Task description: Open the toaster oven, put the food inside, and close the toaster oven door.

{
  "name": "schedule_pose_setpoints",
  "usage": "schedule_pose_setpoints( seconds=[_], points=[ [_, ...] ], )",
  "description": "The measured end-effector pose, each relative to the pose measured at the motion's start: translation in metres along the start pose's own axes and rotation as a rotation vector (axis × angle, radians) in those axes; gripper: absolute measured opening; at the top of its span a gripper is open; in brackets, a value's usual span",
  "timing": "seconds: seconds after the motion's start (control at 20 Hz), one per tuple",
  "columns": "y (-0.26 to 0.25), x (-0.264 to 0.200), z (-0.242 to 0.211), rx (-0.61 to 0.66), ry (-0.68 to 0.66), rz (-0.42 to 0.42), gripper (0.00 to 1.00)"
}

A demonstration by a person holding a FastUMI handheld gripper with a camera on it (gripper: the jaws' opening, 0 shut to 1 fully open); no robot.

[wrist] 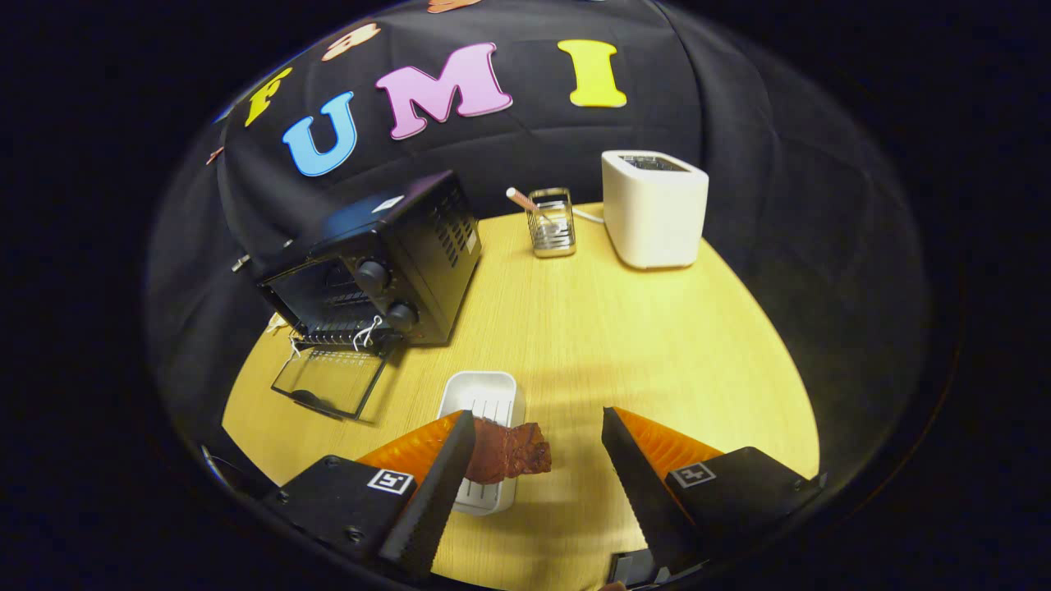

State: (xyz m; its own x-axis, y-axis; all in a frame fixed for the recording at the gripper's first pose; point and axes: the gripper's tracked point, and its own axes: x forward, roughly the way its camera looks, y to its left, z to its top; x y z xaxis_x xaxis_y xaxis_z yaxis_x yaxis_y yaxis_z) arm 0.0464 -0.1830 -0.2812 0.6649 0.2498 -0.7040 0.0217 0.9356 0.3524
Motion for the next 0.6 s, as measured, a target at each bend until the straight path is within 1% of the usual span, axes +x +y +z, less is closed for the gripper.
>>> schedule_pose_setpoints(
  seconds=[0.1, 0.15, 0.2, 0.3, 0.35, 0.45, 0.5, 0.6],
  points=[
    [0.008, 0.008, -0.012, 0.08, 0.074, 0.059, 0.92],
    [0.012, 0.011, -0.015, 0.115, 0.094, 0.083, 0.84],
    [0.013, 0.015, -0.015, 0.137, 0.106, 0.085, 0.8],
    [0.011, 0.015, -0.013, 0.162, 0.107, 0.084, 0.51],
    [0.012, 0.013, -0.018, 0.183, 0.136, 0.089, 0.37],
    [0.016, 0.015, -0.023, 0.246, 0.179, 0.105, 0.37],
    [0.019, 0.012, -0.022, 0.281, 0.197, 0.112, 0.33],
    [0.025, 0.008, -0.012, 0.323, 0.18, 0.133, 0.26]
  ],
)
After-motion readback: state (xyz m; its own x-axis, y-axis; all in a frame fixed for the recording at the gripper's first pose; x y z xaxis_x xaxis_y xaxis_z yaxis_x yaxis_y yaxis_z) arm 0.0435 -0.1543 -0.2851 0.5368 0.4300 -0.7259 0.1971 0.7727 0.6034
